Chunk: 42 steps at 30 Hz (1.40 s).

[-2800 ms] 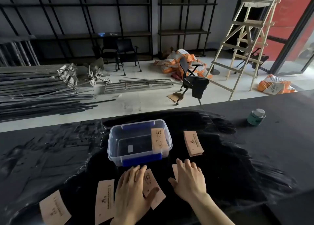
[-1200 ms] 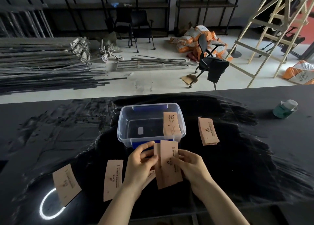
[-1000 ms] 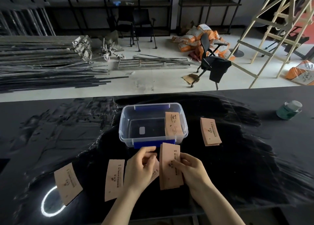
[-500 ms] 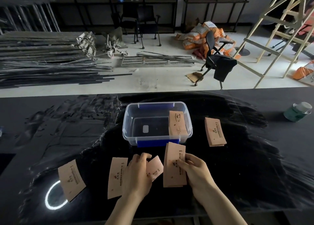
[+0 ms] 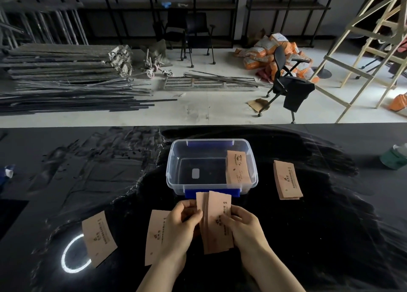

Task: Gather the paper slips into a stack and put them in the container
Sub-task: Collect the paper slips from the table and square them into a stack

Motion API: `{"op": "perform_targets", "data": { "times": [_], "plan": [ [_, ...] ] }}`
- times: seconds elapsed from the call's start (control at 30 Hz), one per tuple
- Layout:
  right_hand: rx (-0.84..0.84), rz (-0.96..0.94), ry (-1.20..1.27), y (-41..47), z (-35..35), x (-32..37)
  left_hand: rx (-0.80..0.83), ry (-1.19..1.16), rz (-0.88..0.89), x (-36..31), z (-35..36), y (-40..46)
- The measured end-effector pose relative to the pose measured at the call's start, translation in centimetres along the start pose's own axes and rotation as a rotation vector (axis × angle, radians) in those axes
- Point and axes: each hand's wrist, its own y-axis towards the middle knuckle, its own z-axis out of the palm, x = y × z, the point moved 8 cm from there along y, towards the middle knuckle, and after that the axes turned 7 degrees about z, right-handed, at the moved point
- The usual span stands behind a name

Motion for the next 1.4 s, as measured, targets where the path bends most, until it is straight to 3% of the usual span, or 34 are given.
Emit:
{"op": "perform_targets", "data": {
  "times": [0.17, 0.27, 0.33, 0.47, 0.53, 0.83, 1.0, 1.1, 1.23, 1.4],
  "plan": [
    [-0.002, 0.010, -0.006, 0.3, 0.9, 0.2, 0.004, 0.219, 0.189, -1.8, -0.9, 0.2],
    [0.007, 0.033, -0.015, 0.4, 1.1, 0.1, -0.173, 0.553, 0.308, -3.0, -4.0, 0.1],
    [0.023, 0.050, -0.018, 0.5, 1.2, 0.0, -0.273, 0.799, 0.301, -3.4, -6.1, -0.1],
    [0.027, 0.074, -0.023, 0.7, 1.9, -0.3, -0.194, 1.193, 0.163, -1.9, -7.4, 0.3],
    [0.026, 0.082, -0.022, 0.7, 2.3, -0.3, -0.190, 1.253, 0.155, -1.7, -7.4, 0.1],
    [0.037, 0.098, -0.008, 0.2, 2.5, 0.0, -0.259, 0.748, 0.060, -0.2, -8.8, 1.0],
    [0.051, 0.093, -0.007, 0.2, 3.0, 0.0, -0.250, 0.230, 0.059, -0.8, -8.8, 1.4],
    [0.054, 0.099, -0.015, 0.1, 3.7, 0.1, -0.214, 0.039, 0.087, -2.3, -7.7, 1.3],
    [0.081, 0.117, 0.012, 0.0, 4.4, 0.2, -0.169, -0.097, 0.073, -2.8, -6.7, 1.2],
    [0.129, 0.080, 0.012, -0.5, 5.1, 0.9, -0.070, -0.092, 0.082, -2.8, -5.1, 0.6]
  ]
}}
